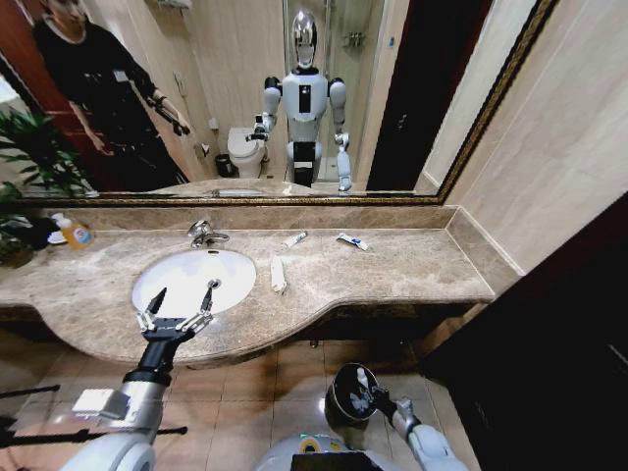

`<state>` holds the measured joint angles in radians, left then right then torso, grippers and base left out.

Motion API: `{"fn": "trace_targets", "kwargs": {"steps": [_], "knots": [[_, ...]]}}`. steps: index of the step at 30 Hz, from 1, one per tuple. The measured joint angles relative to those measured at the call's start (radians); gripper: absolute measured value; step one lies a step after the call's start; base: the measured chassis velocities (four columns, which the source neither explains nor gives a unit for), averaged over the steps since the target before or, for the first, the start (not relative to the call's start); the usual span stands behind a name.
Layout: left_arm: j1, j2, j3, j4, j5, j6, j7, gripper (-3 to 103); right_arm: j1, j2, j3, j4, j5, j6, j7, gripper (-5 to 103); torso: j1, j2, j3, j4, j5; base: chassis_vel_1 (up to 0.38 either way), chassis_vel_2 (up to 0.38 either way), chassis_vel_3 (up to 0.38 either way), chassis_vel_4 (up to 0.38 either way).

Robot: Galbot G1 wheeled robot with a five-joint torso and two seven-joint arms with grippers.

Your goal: Pick up the trash from the sink and place it in the trash bin.

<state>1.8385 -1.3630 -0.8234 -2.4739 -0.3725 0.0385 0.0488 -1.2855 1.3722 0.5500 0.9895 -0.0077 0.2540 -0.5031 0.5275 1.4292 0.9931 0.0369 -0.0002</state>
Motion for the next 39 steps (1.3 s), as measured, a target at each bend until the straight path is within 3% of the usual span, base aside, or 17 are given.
{"fn": "trace_targets", "kwargs": {"steps": [6, 8, 14, 15, 18, 19, 22, 23, 25, 28, 31, 32, 34, 35, 36, 37, 39], "knots": [[0.0, 0.0, 0.0, 0.0, 0.0, 0.0, 0.0, 100, 0.001, -0.019, 0.01, -0.004, -0.011, 0.022, 0.01, 50, 0.0, 0.0, 0.0, 0.0, 0.0003, 0.0, 0.0, 0.0, 0.0], [0.0, 0.0, 0.0, 0.0, 0.0, 0.0, 0.0, 100, -0.006, -0.027, 0.013, 0.003, -0.004, 0.027, 0.012, 50, 0.0, 0.0, 0.0, 0.0, 0.0004, 0.0, 0.0, 0.0, 0.0], [0.0, 0.0, 0.0, 0.0, 0.0, 0.0, 0.0, 100, -0.094, -0.097, 0.036, 0.147, 0.109, 0.038, -0.017, 77, 0.0, 0.0, 0.0, -0.0002, 0.0005, 0.0, 0.0, 0.0, 0.0], [0.0, 0.0, 0.0, 0.0, 0.0, 0.0, 0.0, 100, -0.094, -0.097, 0.036, 0.147, 0.109, 0.038, -0.017, 77, 0.0, 0.0, 0.0, -0.0002, 0.0005, 0.0, 0.0, 0.0, 0.0], [0.0, 0.0, 0.0, 0.0, 0.0, 0.0, 0.0, 100, -0.184, -0.142, 0.098, 0.371, 0.261, 0.019, -0.024, 93, 0.0, 0.0, 0.0, -0.0001, 0.0005, 0.0, 0.0, 0.0, 0.0], [0.0, 0.0, 0.0, 0.0, 0.0, 0.0, 0.0, 100, -0.184, -0.142, 0.098, 0.371, 0.261, 0.019, -0.024, 93, 0.0, 0.0, 0.0, -0.0001, 0.0005, 0.0, 0.0, 0.0, 0.0], [0.0, 0.0, 0.0, 0.0, 0.0, 0.0, 0.0, 100, -0.278, -0.167, 0.251, 0.66, 0.39, -0.042, -0.053, 99, 0.0, 0.0, 0.0, -0.0001, 0.0, 0.0, 0.0, 0.0, 0.0], [0.0, 0.0, 0.0, 0.0, 0.0, 0.0, 0.0, 100, -0.278, -0.167, 0.251, 0.66, 0.39, -0.042, -0.053, 99, 0.0, 0.0, 0.0, -0.0001, 0.0, 0.0, 0.0, 0.0, 0.0], [0.0, 0.0, 0.0, 0.0, 0.0, 0.0, 0.0, 100, -0.309, -0.182, 0.346, 0.834, 0.433, -0.132, -0.081, 100, 0.0, 0.0, 0.0, -0.0006, -0.0015, 0.0, 0.0, 0.0, 0.0], [0.0, 0.0, 0.0, 0.0, 0.0, 0.0, 0.0, 100, -0.281, -0.208, 0.376, 0.952, 0.43, -0.192, -0.087, 100, 0.0, 0.0, 0.0, -0.0005, 0.0004, 0.0, 0.0, 0.0, 0.0], [0.0, 0.0, 0.0, 0.0, 0.0, 0.0, 0.0, 100, -0.172, -0.247, 0.293, 1.075, 0.441, -0.367, 0.009, 100, 0.0, 0.0, 0.0, -0.0001, 0.0003, 0.0, 0.0, 0.0, 0.0], [0.0, 0.0, 0.0, 0.0, 0.0, 0.0, 0.0, 100, -0.172, -0.247, 0.293, 1.075, 0.441, -0.367, 0.009, 100, 0.0, 0.0, 0.0, -0.0001, 0.0003, 0.0, 0.0, 0.0, 0.0], [0.0, 0.0, 0.0, 0.0, 0.0, 0.0, 0.0, 100, -0.056, -0.28, 0.14, 1.101, 0.451, -0.469, 0.115, 100, 0.0, 0.0, 0.0, -0.0001, 0.0004, 0.0, 0.0, 0.0, 0.0], [0.0, 0.0, 0.0, 0.0, 0.0, 0.0, 0.0, 100, 0.021, -0.308, 0.045, 1.085, 0.454, -0.494, 0.184, 100, 0.0, 0.0, 0.0, -0.0002, 0.0003, 0.0, 0.0, 0.0, 0.0], [0.0, 0.0, 0.0, 0.0, 0.0, 0.0, 0.0, 100, 0.021, -0.308, 0.045, 1.085, 0.454, -0.494, 0.184, 100, 0.0, 0.0, 0.0, -0.0002, 0.0003, 0.0, 0.0, 0.0, 0.0], [0.0, 0.0, 0.0, 0.0, 0.0, 0.0, 0.0, 100, 0.08, -0.326, -0.021, 1.063, 0.453, -0.507, 0.232, 100, 0.0, 0.0, 0.0, 0.0, -0.0002, 0.0, 0.0, 0.0, 0.0], [0.0, 0.0, 0.0, 0.0, 0.0, 0.0, 0.0, 100, 0.259, -0.359, -0.215, 0.966, 0.453, -0.538, 0.362, 100, 0.0, 0.0, 0.0, 0.0005, 0.0003, 0.0, 0.0, 0.0, 0.0]]}}
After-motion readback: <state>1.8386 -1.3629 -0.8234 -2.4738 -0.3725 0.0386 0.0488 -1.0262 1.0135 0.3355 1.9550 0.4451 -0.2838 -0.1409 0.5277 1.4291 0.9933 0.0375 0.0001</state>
